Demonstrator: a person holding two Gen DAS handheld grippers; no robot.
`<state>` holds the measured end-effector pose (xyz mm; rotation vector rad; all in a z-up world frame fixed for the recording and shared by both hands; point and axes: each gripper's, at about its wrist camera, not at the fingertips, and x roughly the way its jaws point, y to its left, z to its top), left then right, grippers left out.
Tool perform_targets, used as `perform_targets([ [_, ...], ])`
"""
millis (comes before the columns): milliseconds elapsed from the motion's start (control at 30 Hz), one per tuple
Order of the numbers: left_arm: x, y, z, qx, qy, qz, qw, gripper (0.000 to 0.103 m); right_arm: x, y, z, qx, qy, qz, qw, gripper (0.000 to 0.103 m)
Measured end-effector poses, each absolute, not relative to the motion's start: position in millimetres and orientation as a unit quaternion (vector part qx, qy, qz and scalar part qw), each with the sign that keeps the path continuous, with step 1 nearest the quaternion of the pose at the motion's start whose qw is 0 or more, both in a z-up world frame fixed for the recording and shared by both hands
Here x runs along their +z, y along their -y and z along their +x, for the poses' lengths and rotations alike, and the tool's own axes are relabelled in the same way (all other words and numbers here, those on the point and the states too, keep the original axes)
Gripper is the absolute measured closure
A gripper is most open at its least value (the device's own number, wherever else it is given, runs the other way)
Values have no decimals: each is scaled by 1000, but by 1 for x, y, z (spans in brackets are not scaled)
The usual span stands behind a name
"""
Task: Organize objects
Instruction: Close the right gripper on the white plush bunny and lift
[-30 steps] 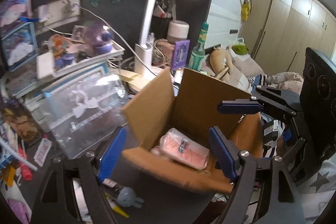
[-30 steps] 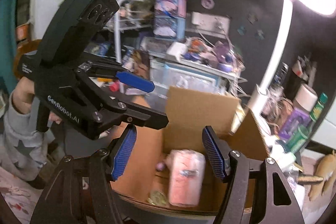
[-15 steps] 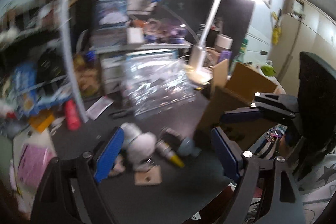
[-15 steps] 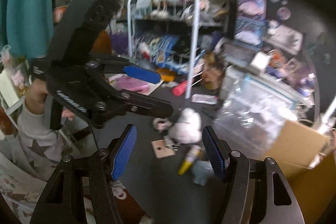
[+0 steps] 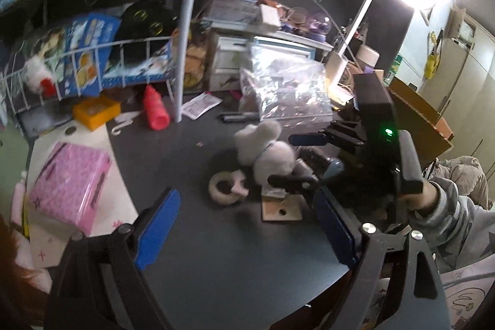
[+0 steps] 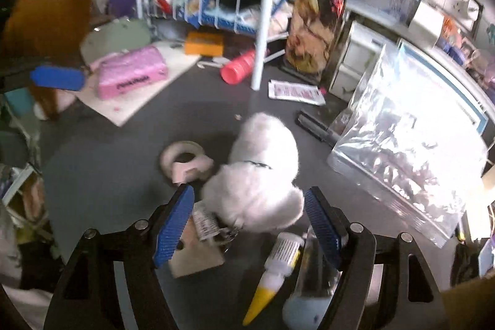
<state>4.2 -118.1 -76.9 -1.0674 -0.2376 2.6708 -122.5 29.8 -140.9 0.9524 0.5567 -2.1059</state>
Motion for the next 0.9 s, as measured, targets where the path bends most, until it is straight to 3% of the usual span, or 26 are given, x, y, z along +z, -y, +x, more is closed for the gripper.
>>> perform_targets([
  [300,-87,127,3,913,94,-375,130,17,-159,-20,-139,-808,-214,397,379,32],
  [467,-87,123,1,911,92,-378,134,17,-159,-24,-140,-810,-210,391,384,41],
  [900,-79,96,-11,907,89,-375,168,17,-120,-36,-98,-828,-215,312,412,43],
])
